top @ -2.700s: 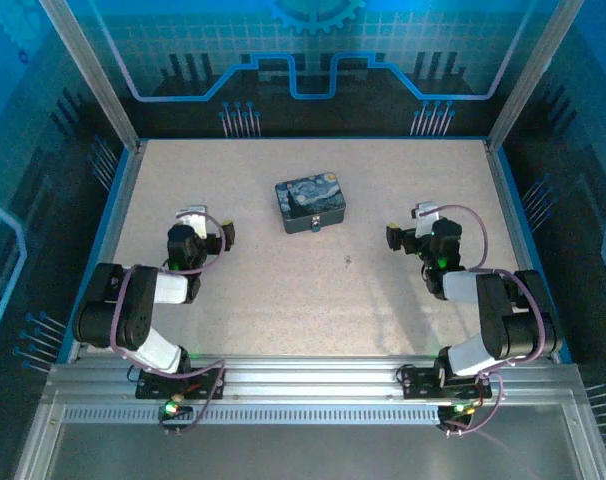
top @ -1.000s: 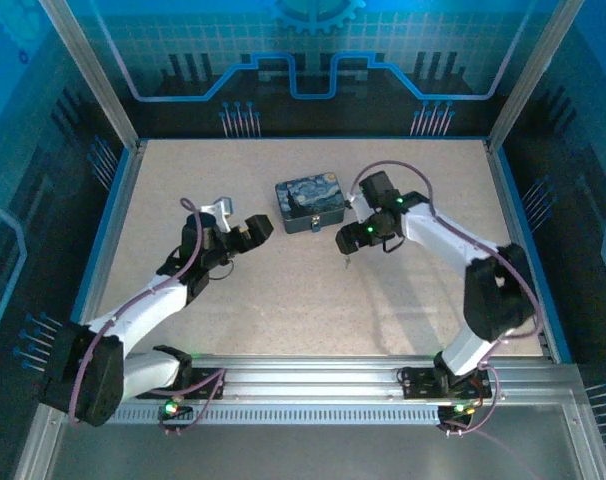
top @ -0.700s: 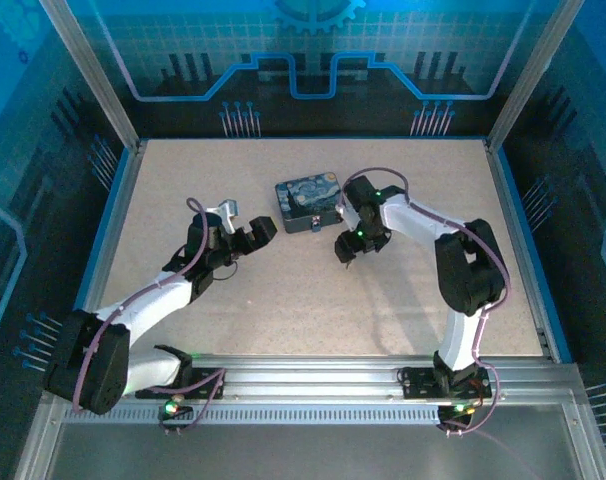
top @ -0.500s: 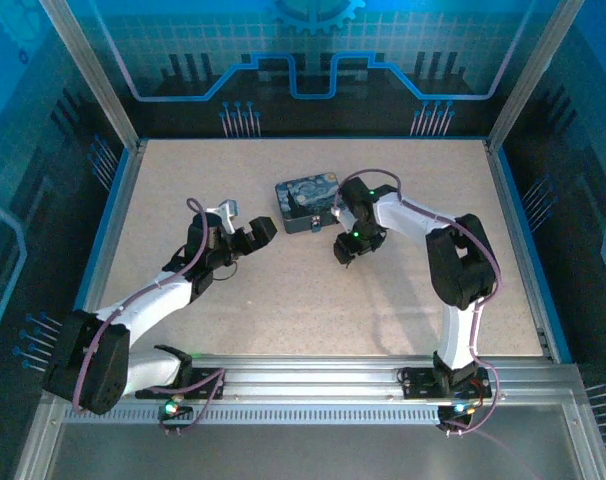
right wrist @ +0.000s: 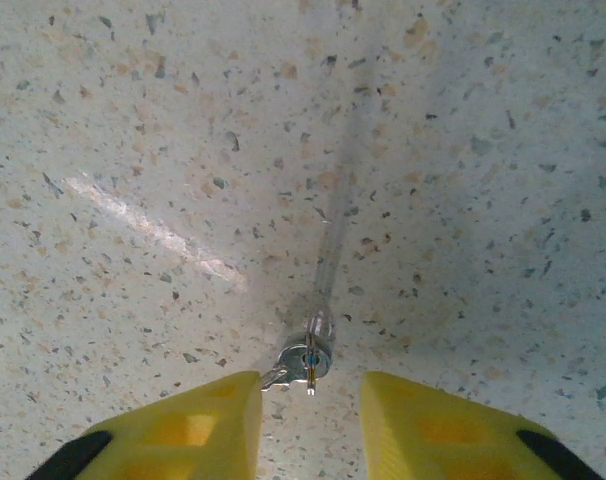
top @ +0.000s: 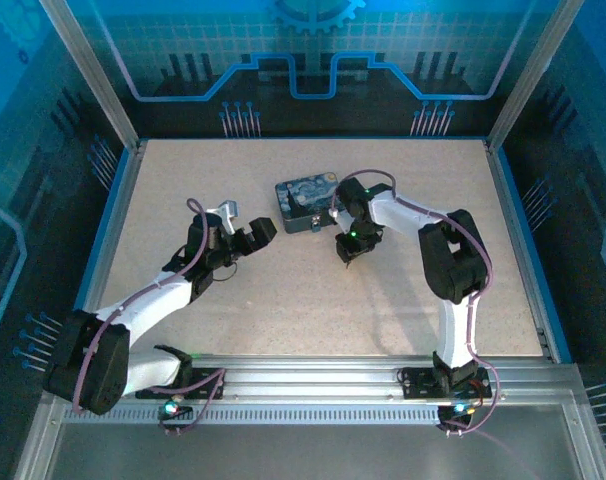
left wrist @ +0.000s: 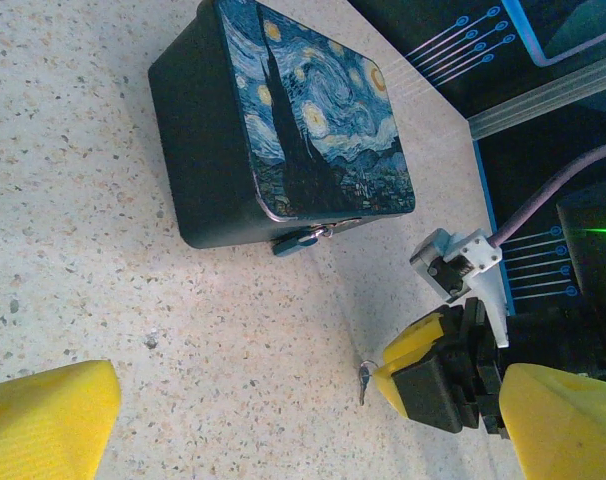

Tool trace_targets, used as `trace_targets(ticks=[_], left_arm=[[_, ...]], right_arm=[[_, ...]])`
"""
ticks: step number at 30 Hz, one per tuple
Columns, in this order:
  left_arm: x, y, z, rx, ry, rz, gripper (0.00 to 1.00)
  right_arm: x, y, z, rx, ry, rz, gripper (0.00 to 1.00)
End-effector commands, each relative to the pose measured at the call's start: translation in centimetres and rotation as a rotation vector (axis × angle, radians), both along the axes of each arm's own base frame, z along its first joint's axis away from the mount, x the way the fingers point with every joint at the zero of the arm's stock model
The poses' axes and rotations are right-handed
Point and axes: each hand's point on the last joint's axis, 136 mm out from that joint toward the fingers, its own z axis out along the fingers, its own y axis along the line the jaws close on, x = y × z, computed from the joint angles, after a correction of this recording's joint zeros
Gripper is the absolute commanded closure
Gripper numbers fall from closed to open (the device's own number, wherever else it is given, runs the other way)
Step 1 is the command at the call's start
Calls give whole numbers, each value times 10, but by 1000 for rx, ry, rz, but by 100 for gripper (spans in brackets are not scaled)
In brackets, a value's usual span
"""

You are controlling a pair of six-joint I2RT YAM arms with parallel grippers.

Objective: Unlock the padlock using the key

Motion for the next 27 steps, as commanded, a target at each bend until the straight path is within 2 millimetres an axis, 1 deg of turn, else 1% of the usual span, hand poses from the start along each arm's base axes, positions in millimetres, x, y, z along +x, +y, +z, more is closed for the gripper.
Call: trace_targets(ticks=[1, 16, 20, 24, 27], left_arm=[[0, 0, 8, 14, -23, -5, 1], [-1, -1, 8, 14, -19, -6, 1], [0, -1, 10, 14, -25, -7, 1], [-1, -1, 11, 13, -26, -11, 1], [-1, -3, 15, 8, -35, -19, 1]], right_arm=[[-4, 7, -2, -3, 31, 22, 73], [-5, 8, -15, -15, 57, 19, 80], [-4, 8, -19, -16, 57, 14, 80], [-3, 10, -21, -9, 58, 8, 85], [-4, 12, -19, 6, 56, 2, 91]])
